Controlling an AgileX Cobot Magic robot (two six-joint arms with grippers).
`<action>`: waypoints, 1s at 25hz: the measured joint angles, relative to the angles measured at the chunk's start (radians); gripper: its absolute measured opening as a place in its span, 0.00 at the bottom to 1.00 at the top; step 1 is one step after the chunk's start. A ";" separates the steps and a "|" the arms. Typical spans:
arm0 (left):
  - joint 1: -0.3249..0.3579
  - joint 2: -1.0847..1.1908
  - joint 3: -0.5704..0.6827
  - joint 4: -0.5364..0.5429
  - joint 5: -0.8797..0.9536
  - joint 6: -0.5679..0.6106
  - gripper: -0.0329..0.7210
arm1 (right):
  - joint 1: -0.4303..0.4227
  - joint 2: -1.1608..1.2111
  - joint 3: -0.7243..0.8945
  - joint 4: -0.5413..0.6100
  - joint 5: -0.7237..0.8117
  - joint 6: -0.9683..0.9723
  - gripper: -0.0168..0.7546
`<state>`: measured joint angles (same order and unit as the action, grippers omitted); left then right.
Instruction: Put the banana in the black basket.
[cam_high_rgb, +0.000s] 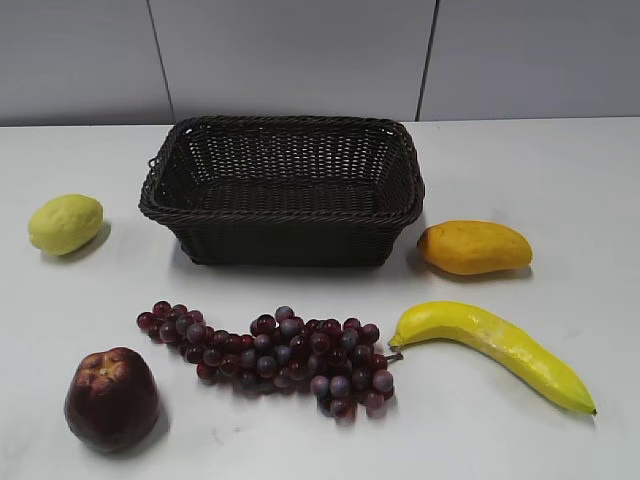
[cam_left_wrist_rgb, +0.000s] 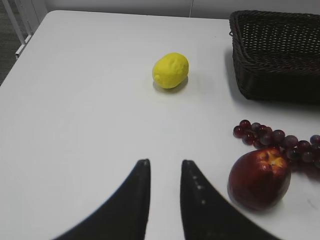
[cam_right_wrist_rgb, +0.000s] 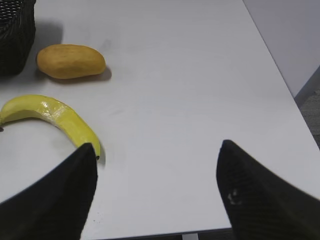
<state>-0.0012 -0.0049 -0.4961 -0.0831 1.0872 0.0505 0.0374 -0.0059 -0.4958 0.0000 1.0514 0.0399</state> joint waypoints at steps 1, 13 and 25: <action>0.000 0.000 0.000 0.000 0.000 0.000 0.31 | 0.000 0.000 0.000 0.000 0.000 0.000 0.79; 0.000 0.000 0.000 0.000 0.000 0.000 0.31 | 0.000 0.000 -0.006 0.000 -0.007 0.000 0.79; 0.000 0.000 0.000 0.000 0.000 0.000 0.31 | 0.000 0.393 -0.057 0.000 -0.399 0.000 0.79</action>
<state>-0.0012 -0.0049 -0.4961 -0.0831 1.0872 0.0505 0.0374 0.3867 -0.5531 0.0000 0.6520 0.0399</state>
